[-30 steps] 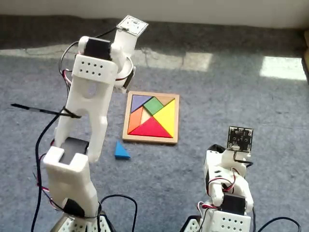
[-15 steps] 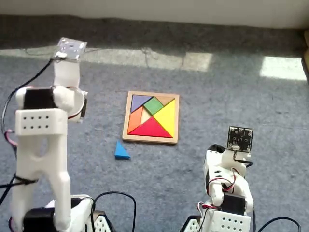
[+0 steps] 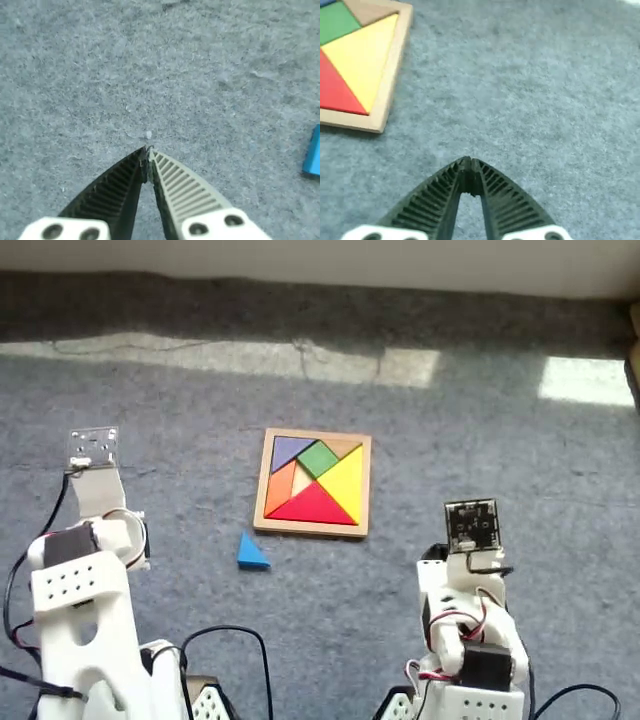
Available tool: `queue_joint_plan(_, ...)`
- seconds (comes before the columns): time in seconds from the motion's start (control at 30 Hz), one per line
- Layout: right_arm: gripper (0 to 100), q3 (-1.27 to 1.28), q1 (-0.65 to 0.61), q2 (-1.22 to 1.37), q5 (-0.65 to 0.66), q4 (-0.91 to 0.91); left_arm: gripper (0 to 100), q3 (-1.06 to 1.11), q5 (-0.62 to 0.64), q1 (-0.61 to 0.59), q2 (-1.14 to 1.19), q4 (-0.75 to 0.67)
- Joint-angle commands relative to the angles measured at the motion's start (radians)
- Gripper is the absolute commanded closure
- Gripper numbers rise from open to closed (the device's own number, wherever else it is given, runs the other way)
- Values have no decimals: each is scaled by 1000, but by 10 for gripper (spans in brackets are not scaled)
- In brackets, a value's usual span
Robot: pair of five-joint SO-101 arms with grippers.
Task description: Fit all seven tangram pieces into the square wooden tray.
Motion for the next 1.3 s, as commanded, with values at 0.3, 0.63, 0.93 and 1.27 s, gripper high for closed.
queue_joint_plan(0.3, 914, -409, -372, 381, 15, 77, 966, 117, 8, -8, -25, -133)
queue_joint_plan(0.63, 847, -604, -796, 825, -127, -62, 966, 128, 8, -7, -25, -135)
queue_joint_plan(0.93, 775, -611, -952, 1251, -132, -386, 966, 134, 8, -10, -24, -135)
queue_joint_plan(1.27, 772, -613, -981, 1598, -132, -806, 965, 145, 6, -5, -24, -164)
